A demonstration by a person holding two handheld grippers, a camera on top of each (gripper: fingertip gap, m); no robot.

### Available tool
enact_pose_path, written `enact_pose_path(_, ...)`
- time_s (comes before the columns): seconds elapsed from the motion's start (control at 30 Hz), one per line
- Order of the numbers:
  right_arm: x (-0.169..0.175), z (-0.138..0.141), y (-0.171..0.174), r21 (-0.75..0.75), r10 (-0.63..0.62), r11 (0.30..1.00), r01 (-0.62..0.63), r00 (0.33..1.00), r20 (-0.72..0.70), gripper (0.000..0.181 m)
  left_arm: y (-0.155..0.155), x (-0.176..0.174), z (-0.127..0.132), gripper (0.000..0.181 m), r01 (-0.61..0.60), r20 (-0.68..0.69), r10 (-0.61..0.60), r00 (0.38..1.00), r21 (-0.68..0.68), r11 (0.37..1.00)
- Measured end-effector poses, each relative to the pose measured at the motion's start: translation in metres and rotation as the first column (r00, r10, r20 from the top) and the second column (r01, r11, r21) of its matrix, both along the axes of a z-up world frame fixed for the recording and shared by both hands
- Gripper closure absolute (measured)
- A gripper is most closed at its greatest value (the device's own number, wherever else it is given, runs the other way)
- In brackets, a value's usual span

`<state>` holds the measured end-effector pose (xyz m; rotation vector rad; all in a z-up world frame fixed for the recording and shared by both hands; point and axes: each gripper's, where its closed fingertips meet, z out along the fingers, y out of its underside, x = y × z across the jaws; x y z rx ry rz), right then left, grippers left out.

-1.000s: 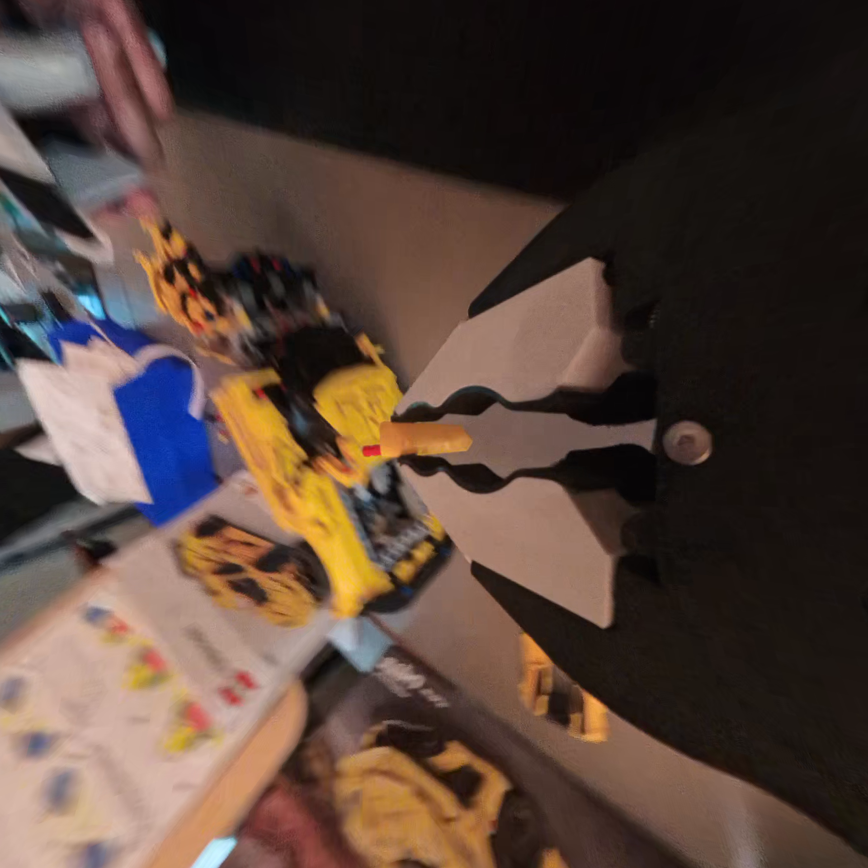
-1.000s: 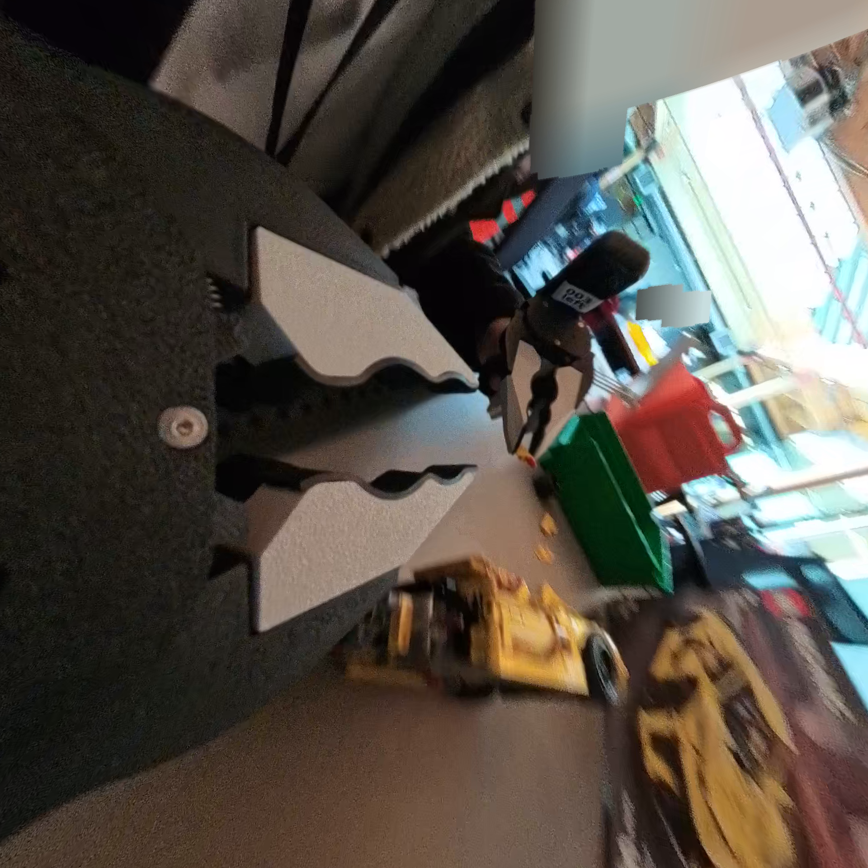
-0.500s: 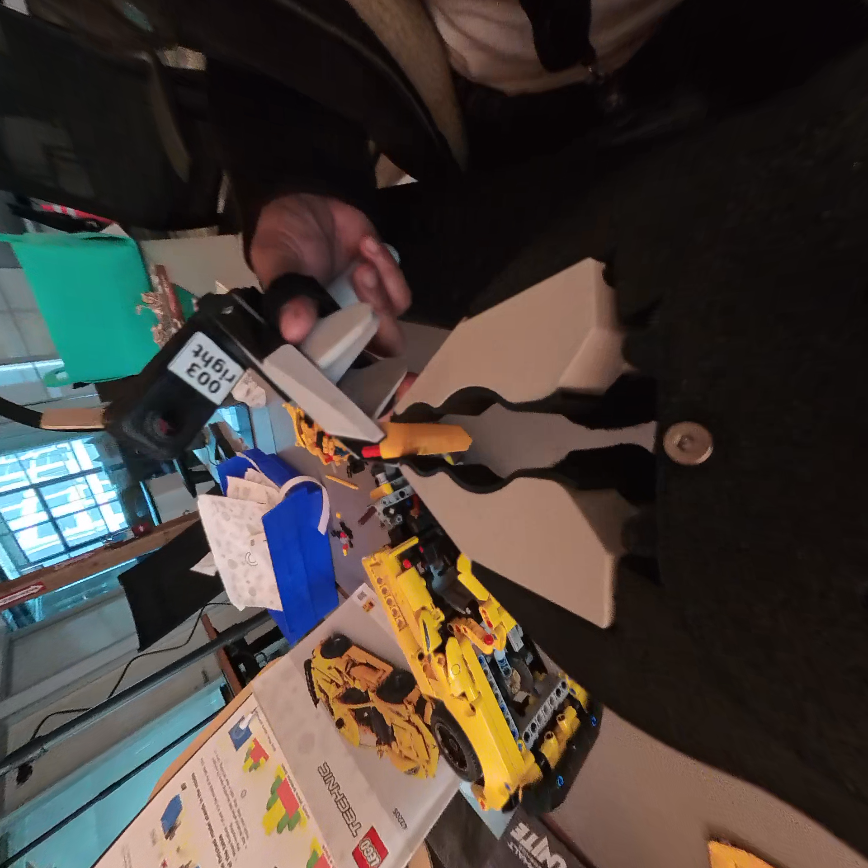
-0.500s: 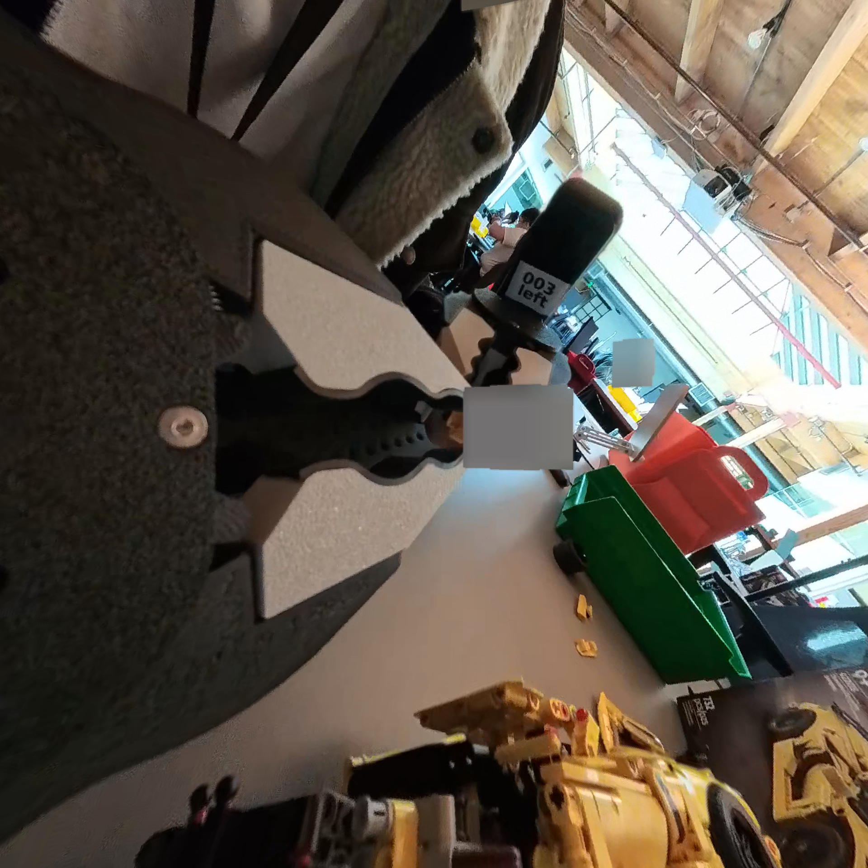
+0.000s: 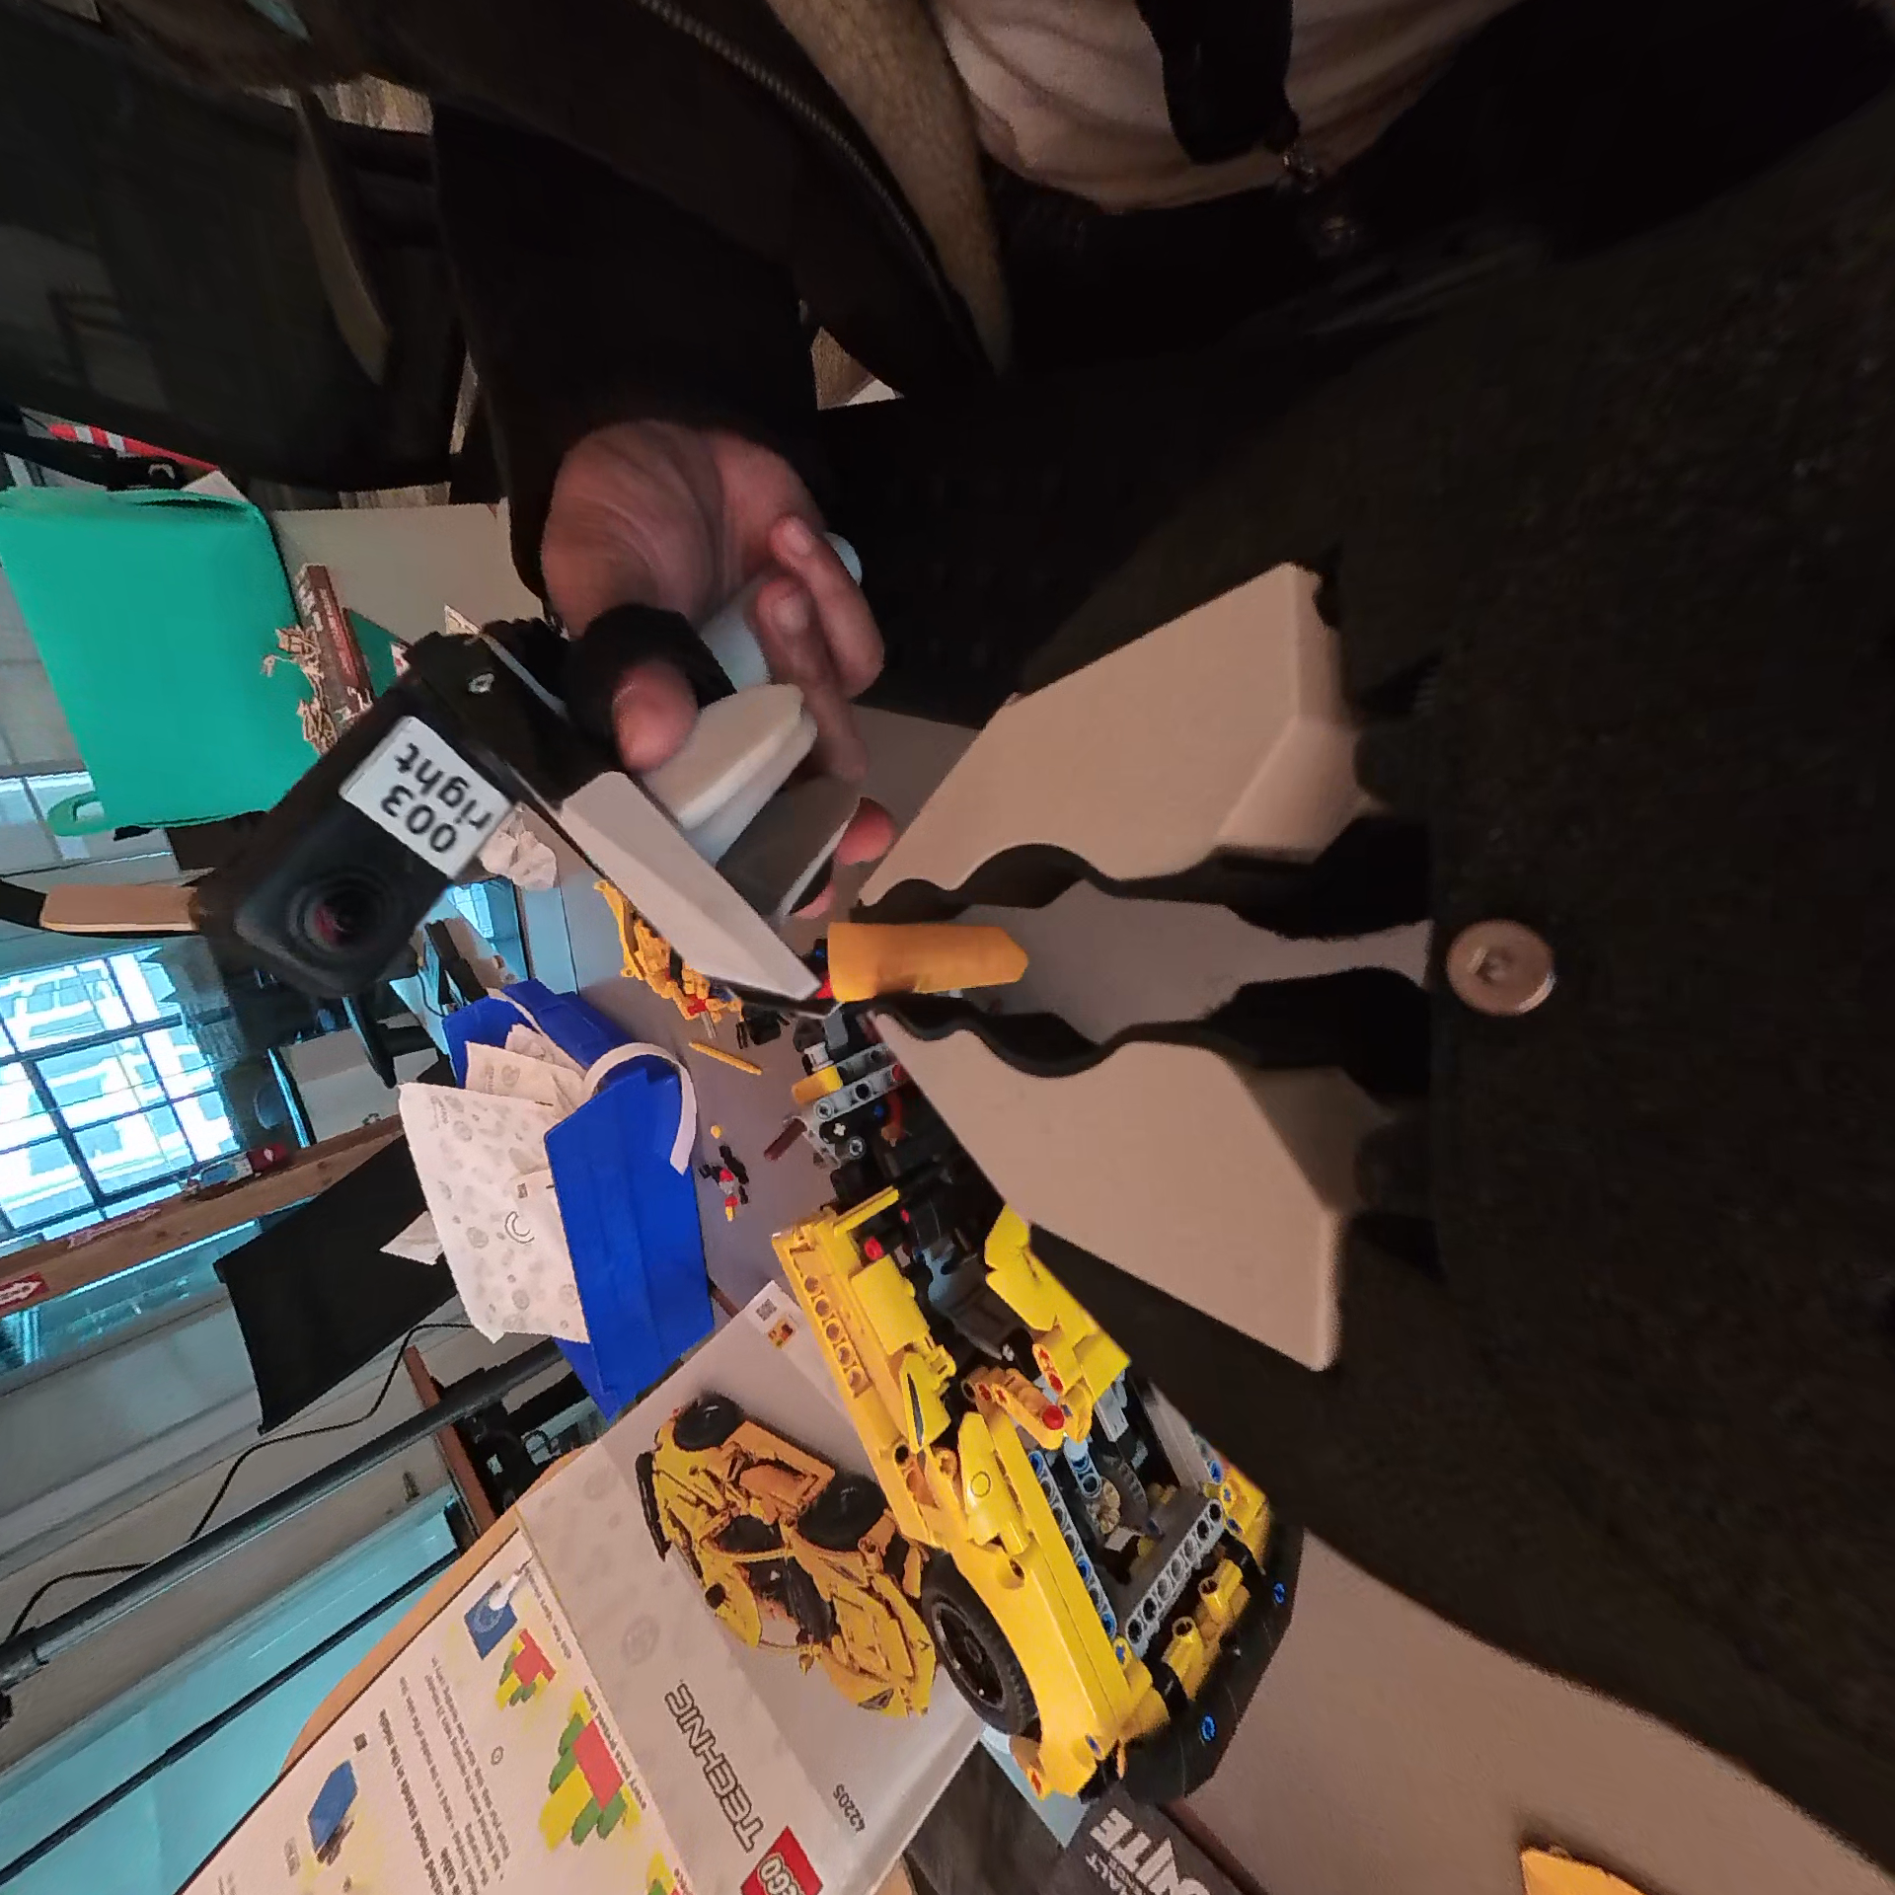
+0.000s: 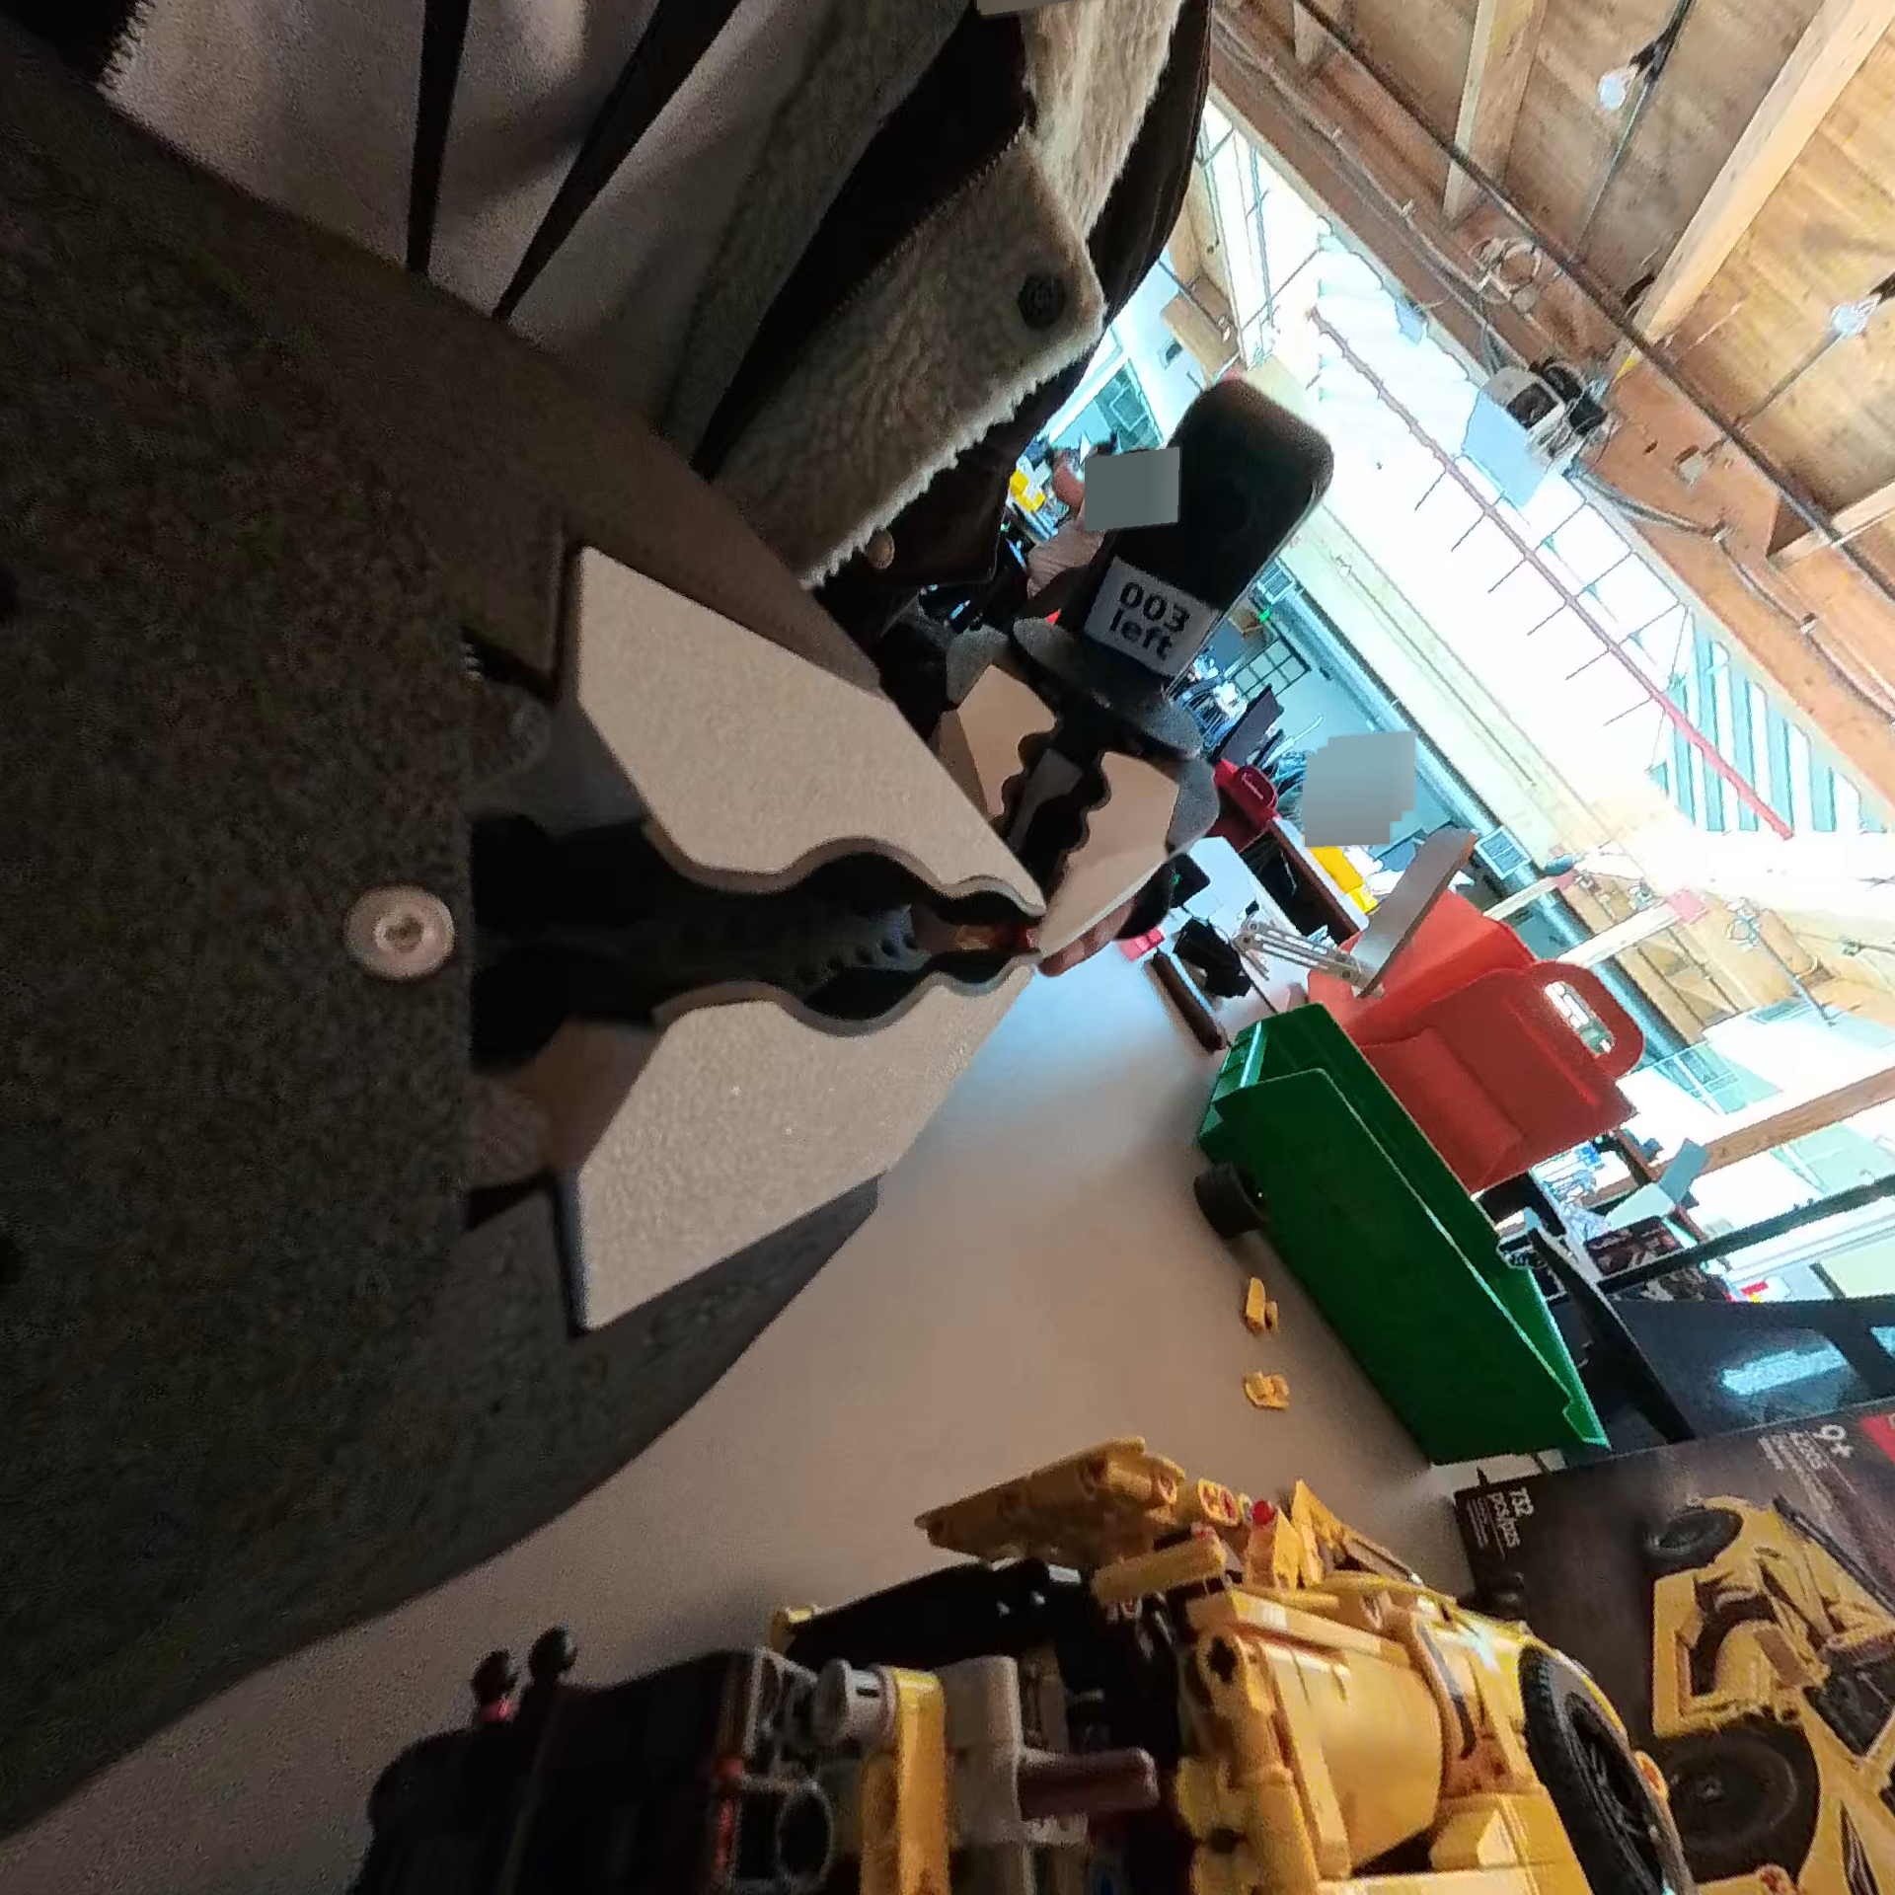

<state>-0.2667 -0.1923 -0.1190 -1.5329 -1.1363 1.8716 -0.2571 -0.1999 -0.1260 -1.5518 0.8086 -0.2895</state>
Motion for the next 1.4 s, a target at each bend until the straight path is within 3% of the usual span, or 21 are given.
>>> enact_pose_path(0.23,0.002,-0.005,0.015,-0.107,-0.027,0.994,0.027,1.000,0.007,0.179,0.006,-0.002,-0.011,0.168,-0.036,-0.033,0.035,0.999,-0.021,0.999)
enact_pose_path(0.33,0.041,0.022,0.085,-0.226,-0.243,0.950,0.216,0.965,-0.098,0.179,0.005,-0.022,-0.023,0.169,-0.093,-0.054,0.090,0.994,-0.049,0.994)
enact_pose_path(0.43,0.074,0.025,0.121,-0.070,-0.327,0.943,0.324,0.944,-0.034,0.179,0.002,-0.029,-0.023,0.168,-0.088,0.048,0.092,0.995,-0.083,0.993)
enact_pose_path(0.5,0.103,0.009,0.169,0.111,-0.507,0.860,0.497,0.858,0.086,0.180,0.003,-0.027,-0.030,0.168,-0.085,0.023,0.087,0.996,-0.097,0.992)
enact_pose_path(0.57,0.148,-0.047,0.230,0.420,-0.703,0.707,0.569,0.632,0.328,0.178,0.003,-0.018,-0.038,0.168,-0.056,0.027,0.060,0.998,-0.118,0.991)
enact_pose_path(0.6,0.170,-0.077,0.250,0.518,-0.738,0.674,0.527,0.515,0.436,0.178,0.003,-0.014,-0.041,0.168,-0.044,0.022,0.047,0.999,-0.122,0.992)
enact_pose_path(0.63,0.185,-0.094,0.264,0.564,-0.761,0.649,0.510,0.445,0.473,0.178,0.004,-0.011,-0.044,0.168,-0.041,-0.001,0.041,0.999,-0.124,0.991)
enact_pose_path(0.73,0.198,-0.113,0.283,0.579,-0.789,0.614,0.536,0.382,0.481,0.177,0.006,-0.005,-0.046,0.168,-0.035,-0.020,0.033,0.999,-0.114,0.993)
enact_pose_path(0.87,0.215,-0.095,0.291,0.700,-0.864,0.503,0.508,0.305,0.400,0.151,0.008,0.000,-0.035,0.168,0.006,0.104,0.007,0.995,-0.130,0.992)
enact_pose_path(0.93,0.210,-0.066,0.281,0.723,-0.874,0.473,0.504,0.375,0.310,0.146,0.006,0.002,-0.011,0.168,0.121,0.369,-0.058,0.928,-0.150,0.981)
enact_pose_path(1.0,0.183,-0.033,0.247,0.728,-0.807,0.501,0.468,0.556,0.199,0.140,0.007,-0.007,0.012,0.168,0.248,0.648,-0.089,0.757,-0.158,0.956)
enact_pose_path(1.07,0.140,-0.012,0.192,0.788,-0.654,0.507,0.349,0.751,0.089,0.127,0.014,-0.015,0.018,0.168,0.350,0.800,-0.070,0.596,-0.181,0.919)
enact_pose_path(1.13,0.097,-0.005,0.134,0.834,-0.502,0.483,0.266,0.865,0.015,0.126,0.018,-0.017,0.018,0.168,0.424,0.866,-0.046,0.497,-0.197,0.884)
enact_pose_path(1.23,0.038,-0.005,0.056,0.824,-0.315,0.521,0.224,0.947,-0.058,0.130,0.021,-0.014,0.017,0.168,0.480,0.898,-0.032,0.439,-0.204,0.853)
enact_pose_path(1.3,0.011,-0.016,0.023,0.811,-0.250,0.559,0.174,0.968,-0.036,0.124,0.023,-0.014,0.014,0.168,0.506,0.912,-0.007,0.410,-0.222,0.834)
enact_pose_path(1.4,-0.005,-0.013,0.006,0.852,-0.229,0.480,0.208,0.967,-0.108,0.128,0.024,-0.016,0.012,0.168,0.547,0.933,0.020,0.359,-0.227,0.806)
